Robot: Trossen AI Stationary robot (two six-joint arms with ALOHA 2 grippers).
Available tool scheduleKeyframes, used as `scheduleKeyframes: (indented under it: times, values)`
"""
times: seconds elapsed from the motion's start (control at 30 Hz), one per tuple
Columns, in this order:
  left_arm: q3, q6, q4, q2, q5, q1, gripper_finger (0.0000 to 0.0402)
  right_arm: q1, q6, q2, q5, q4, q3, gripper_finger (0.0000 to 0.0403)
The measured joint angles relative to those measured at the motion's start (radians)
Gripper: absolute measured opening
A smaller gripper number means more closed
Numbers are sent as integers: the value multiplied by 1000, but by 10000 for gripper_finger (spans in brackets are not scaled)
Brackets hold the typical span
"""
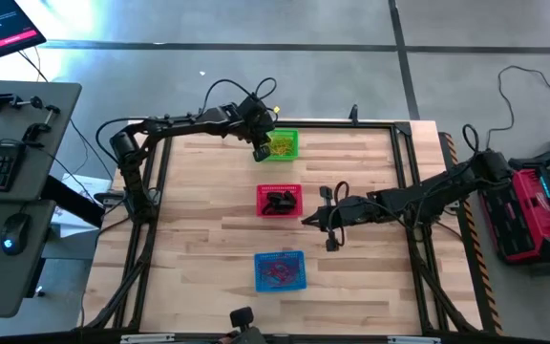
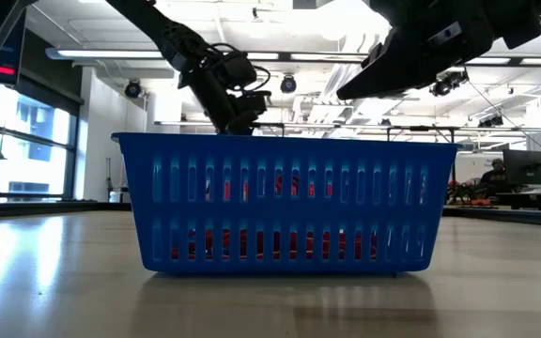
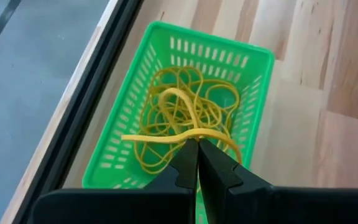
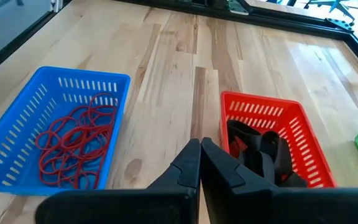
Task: Sort rubber bands into baskets
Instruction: Put the yellow rubber band into the green bin
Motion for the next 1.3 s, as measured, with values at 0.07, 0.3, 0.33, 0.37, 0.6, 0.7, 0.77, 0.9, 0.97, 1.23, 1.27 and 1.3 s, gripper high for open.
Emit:
scheduleKeyframes:
  times: [0.07,0.3,0.33,0.37,0.6,0.7,0.77,0.9,0.97,1.23,1.27,1.3]
  values:
    - [0,0,1,1,0,0,0,-8,-7,0,-16,1,0,0]
    - [32,-1,-30,77,-17,15,0,-22,-32,1,-33,14,0,0]
    - [43,-4,-33,94,-28,16,0,-22,-33,1,-32,18,0,0]
    - [56,-9,-32,112,-43,16,0,-22,-34,1,-33,18,0,0]
    - [123,-3,-38,174,-50,8,0,-22,-28,1,-41,17,0,0]
    - [124,-2,-56,175,-51,4,1,-22,-25,1,-42,17,0,0]
    - [126,-1,-71,173,-52,1,1,-22,-25,1,-43,15,0,0]
    - [125,34,-136,171,-53,-6,7,-22,-25,1,-43,12,0,0]
    - [125,48,-172,171,-55,-12,18,-22,-25,1,-43,11,0,0]
    - [125,60,-172,171,-117,-43,92,-22,-25,1,-43,9,0,0]
    - [125,60,-167,171,-135,-44,101,-22,-25,1,-43,9,0,0]
    - [125,60,-161,171,-155,-46,110,-22,-25,1,-43,9,0,0]
